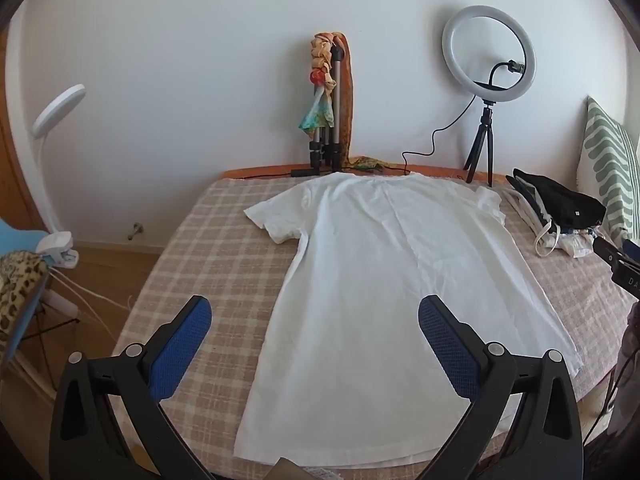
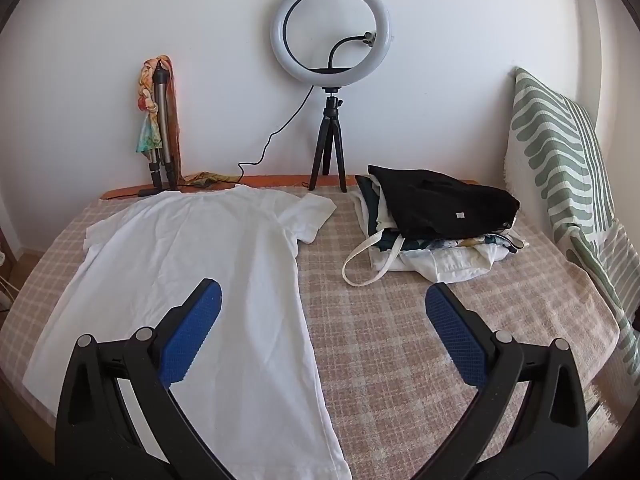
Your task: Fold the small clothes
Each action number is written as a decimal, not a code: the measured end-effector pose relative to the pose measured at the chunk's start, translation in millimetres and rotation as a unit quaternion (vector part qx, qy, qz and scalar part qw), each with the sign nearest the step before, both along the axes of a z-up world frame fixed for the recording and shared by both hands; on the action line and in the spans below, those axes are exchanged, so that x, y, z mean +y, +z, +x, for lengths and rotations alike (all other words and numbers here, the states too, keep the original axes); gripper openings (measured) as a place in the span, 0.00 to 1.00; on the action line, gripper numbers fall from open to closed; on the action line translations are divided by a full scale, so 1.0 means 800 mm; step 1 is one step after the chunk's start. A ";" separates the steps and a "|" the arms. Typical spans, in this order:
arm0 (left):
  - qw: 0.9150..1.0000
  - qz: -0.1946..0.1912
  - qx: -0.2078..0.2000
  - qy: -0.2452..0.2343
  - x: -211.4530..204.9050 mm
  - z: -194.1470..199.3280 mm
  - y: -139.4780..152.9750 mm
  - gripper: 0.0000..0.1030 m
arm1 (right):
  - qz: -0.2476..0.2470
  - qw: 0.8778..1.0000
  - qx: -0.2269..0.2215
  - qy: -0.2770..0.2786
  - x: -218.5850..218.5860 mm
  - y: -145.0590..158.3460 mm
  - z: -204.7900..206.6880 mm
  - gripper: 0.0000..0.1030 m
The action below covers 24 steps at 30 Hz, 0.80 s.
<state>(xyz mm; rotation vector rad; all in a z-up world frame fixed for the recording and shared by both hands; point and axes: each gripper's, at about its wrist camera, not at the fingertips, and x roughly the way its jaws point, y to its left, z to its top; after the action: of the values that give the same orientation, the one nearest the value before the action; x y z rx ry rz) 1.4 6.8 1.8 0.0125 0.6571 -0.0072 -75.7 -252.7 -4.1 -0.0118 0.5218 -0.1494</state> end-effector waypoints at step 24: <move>1.000 -0.001 -0.001 0.000 0.000 0.000 0.004 1.00 | 0.001 1.000 0.002 0.001 -0.002 -0.003 0.001 1.00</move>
<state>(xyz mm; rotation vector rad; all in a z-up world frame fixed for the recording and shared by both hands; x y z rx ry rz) 1.2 7.0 5.1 0.0103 0.6552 -0.0072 -74.6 -254.3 -6.3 -0.0107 0.5269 -0.1476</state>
